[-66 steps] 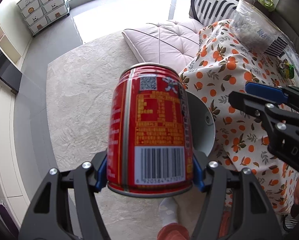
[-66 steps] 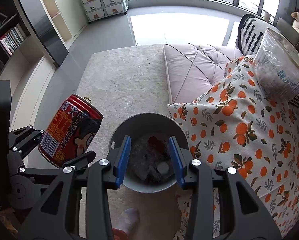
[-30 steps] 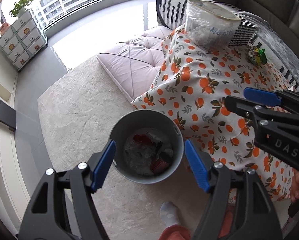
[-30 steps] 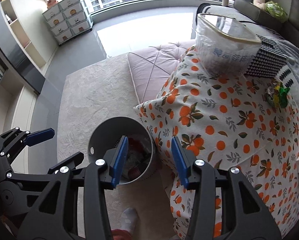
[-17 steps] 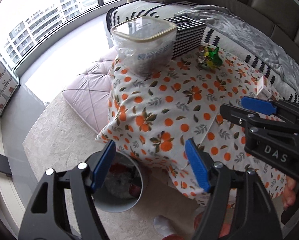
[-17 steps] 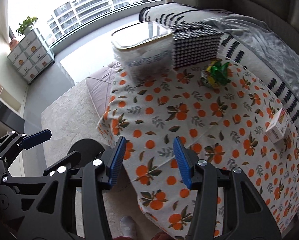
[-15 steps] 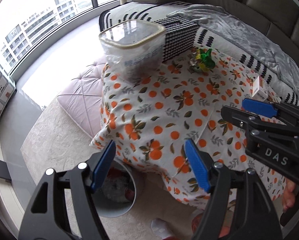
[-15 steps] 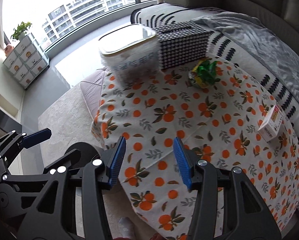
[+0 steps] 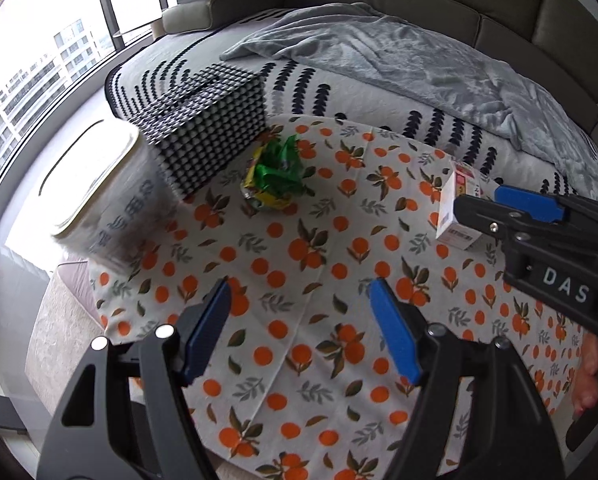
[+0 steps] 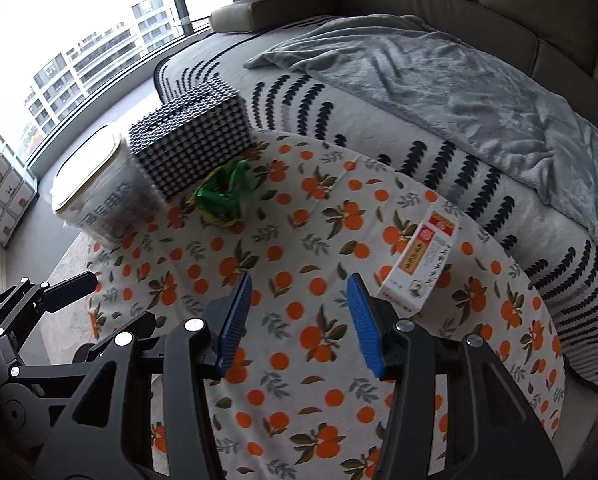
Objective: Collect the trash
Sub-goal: 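Move both tools back to the table and grasp the white medicine box with the right tool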
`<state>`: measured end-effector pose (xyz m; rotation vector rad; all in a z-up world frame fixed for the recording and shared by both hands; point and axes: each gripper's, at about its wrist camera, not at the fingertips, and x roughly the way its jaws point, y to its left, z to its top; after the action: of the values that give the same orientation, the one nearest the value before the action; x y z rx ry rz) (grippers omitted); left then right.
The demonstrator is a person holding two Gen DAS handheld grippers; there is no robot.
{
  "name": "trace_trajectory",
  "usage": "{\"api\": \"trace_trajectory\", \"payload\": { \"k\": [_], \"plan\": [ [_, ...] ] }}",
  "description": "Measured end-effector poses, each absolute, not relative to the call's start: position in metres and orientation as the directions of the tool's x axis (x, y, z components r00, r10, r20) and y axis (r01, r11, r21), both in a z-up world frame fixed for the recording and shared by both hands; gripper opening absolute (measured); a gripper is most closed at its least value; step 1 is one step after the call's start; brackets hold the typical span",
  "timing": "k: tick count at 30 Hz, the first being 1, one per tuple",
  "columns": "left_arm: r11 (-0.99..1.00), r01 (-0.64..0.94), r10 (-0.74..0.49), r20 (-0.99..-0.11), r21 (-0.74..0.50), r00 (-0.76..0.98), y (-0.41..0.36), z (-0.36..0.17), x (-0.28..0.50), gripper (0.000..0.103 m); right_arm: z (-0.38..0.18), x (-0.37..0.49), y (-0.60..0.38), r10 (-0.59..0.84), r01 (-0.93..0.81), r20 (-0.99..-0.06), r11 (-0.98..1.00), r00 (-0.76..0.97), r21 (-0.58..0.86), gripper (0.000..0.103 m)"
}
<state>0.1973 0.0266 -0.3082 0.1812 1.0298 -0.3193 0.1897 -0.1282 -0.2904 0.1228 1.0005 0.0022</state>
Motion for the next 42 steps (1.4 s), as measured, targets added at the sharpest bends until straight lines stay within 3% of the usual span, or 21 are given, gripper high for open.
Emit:
{"api": "trace_trajectory", "payload": {
  "k": [18,20,23,30,33,35,42],
  "plan": [
    [0.76,0.65,-0.306,-0.895,-0.024,0.325,-0.055,-0.368,0.272,0.072,-0.371,0.223,-0.218,-0.139,0.49,-0.874,0.863,0.466,0.124,0.048],
    [0.736,0.677,-0.313,-0.897,-0.021,0.313,-0.06,-0.376,0.276,0.072,-0.38,0.225,-0.219,-0.161,0.524,-0.872,0.843,0.462,0.122,0.059],
    [0.71,0.704,-0.32,-0.899,-0.017,0.3,-0.064,-0.386,0.283,0.072,-0.39,0.226,-0.22,-0.188,0.562,-0.87,0.819,0.455,0.117,0.066],
    [0.694,0.719,-0.327,-0.901,-0.026,0.284,-0.066,-0.398,0.293,0.072,-0.416,0.233,-0.218,-0.196,0.594,-0.886,0.798,0.419,0.104,0.068],
    [0.693,0.72,-0.325,-0.903,-0.025,0.281,-0.064,-0.402,0.295,0.072,-0.423,0.238,-0.219,-0.195,0.595,-0.892,0.798,0.407,0.097,0.066],
    [0.696,0.718,-0.323,-0.904,-0.027,0.279,-0.063,-0.404,0.296,0.072,-0.426,0.24,-0.219,-0.187,0.59,-0.898,0.802,0.399,0.095,0.051],
    [0.718,0.696,-0.319,-0.903,-0.032,0.288,-0.054,-0.402,0.298,0.072,-0.419,0.243,-0.217,-0.189,0.572,-0.894,0.815,0.406,0.088,0.046]
  ]
}}
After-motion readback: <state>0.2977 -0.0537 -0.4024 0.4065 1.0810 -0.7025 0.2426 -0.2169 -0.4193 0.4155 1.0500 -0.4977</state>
